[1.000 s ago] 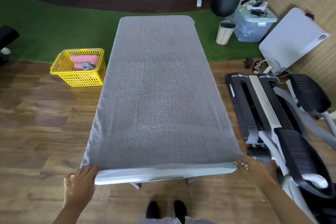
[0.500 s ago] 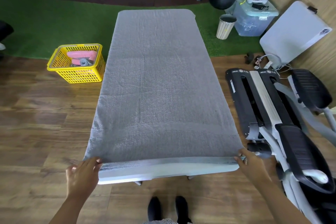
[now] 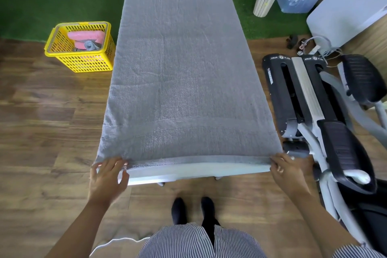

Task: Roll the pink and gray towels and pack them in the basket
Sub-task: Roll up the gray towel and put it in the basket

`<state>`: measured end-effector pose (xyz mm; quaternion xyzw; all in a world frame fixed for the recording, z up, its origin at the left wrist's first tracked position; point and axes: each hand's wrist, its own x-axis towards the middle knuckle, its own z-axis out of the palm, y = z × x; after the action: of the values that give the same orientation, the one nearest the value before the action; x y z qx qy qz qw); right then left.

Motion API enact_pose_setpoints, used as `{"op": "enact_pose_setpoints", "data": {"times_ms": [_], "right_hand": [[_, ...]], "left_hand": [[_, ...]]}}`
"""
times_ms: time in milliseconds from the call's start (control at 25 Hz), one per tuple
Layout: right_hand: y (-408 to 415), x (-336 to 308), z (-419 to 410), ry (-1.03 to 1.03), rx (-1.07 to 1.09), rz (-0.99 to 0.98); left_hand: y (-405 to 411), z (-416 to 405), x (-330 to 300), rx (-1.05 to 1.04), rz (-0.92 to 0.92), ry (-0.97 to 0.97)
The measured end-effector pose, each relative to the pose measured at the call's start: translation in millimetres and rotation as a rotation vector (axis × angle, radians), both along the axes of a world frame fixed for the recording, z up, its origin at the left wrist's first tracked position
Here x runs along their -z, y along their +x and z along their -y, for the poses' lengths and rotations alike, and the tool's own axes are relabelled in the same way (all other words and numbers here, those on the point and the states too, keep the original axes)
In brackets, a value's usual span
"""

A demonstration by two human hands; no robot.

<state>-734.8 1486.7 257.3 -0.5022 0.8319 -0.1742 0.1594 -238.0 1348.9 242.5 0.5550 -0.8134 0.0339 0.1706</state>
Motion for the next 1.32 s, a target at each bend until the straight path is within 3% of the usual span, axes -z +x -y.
{"op": "enact_pose_setpoints", "data": {"times_ms": [280,480,880,1320], "right_hand": [[-1.9,-1.7,-7.5,0.012,-0.012,-0.008],[5.8,-15.6,-0.6,0.048,-0.011,0.011],[10.2,-16.9,4.0,-0.026,-0.002,0.018],[6.4,-13.2,6.7,-0.028,-0.036,0.018]], "left_hand": [[13.2,-3.9,7.5,0.086,-0.009,-0.039],[12.1,-8.4,3.7,0.003,0.039,-0.107],[11.5,-2.3,2.0,-0.069,0.16,-0.021],[17.5,7.0,7.9,-0.011,-0.07,0.026]]}}
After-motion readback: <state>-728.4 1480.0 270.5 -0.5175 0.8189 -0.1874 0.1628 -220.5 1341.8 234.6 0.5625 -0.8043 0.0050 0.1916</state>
